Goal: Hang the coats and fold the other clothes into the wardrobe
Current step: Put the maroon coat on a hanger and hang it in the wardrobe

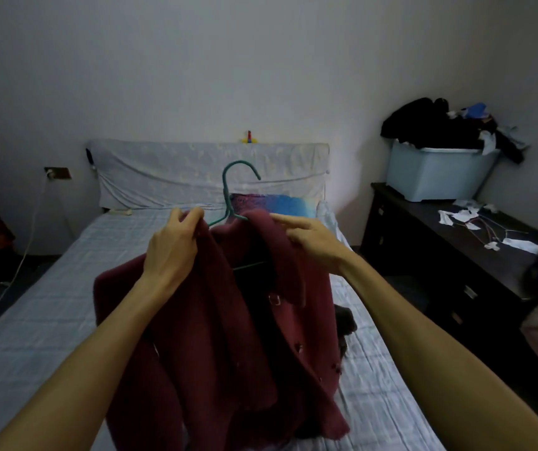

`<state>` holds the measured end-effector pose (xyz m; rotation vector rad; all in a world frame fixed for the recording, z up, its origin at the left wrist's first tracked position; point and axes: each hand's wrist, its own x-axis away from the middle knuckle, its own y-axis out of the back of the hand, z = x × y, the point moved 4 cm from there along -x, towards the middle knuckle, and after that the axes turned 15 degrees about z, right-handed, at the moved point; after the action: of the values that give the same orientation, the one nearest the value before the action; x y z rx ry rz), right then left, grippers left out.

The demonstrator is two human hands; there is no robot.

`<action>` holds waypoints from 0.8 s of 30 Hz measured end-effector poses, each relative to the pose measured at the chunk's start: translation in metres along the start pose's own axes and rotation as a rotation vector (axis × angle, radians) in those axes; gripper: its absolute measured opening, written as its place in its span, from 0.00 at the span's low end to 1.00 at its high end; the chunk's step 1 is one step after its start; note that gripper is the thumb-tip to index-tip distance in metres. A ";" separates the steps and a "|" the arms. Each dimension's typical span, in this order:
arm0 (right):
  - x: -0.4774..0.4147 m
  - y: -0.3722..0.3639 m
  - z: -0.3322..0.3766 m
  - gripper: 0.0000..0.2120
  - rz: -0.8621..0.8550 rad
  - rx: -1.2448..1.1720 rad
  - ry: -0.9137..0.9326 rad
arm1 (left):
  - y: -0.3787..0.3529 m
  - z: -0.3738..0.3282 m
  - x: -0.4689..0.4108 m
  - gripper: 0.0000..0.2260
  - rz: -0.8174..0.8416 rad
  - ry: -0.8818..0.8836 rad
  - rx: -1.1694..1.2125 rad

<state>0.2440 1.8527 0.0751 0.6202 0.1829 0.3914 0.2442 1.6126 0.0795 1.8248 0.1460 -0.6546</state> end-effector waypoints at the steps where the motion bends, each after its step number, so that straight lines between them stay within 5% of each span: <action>1: 0.000 0.006 -0.001 0.21 -0.078 0.117 0.027 | 0.001 0.001 0.001 0.12 -0.022 0.016 0.030; 6: -0.008 0.031 0.002 0.20 -0.399 0.567 0.078 | 0.018 -0.005 -0.004 0.10 -0.134 -0.008 0.077; 14: -0.004 0.066 0.068 0.18 -0.422 0.922 0.011 | 0.066 -0.044 -0.060 0.07 -0.321 -0.180 0.016; 19: 0.003 0.084 0.067 0.16 -0.560 0.972 -0.035 | 0.071 -0.047 -0.069 0.09 -0.348 -0.194 0.112; 24: -0.001 0.094 0.032 0.11 -0.589 0.870 -0.195 | 0.089 -0.066 -0.050 0.06 -0.584 -0.179 0.447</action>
<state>0.2233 1.9056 0.1568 1.4032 0.3399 -0.3554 0.2622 1.6517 0.1930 2.1486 0.4522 -1.3415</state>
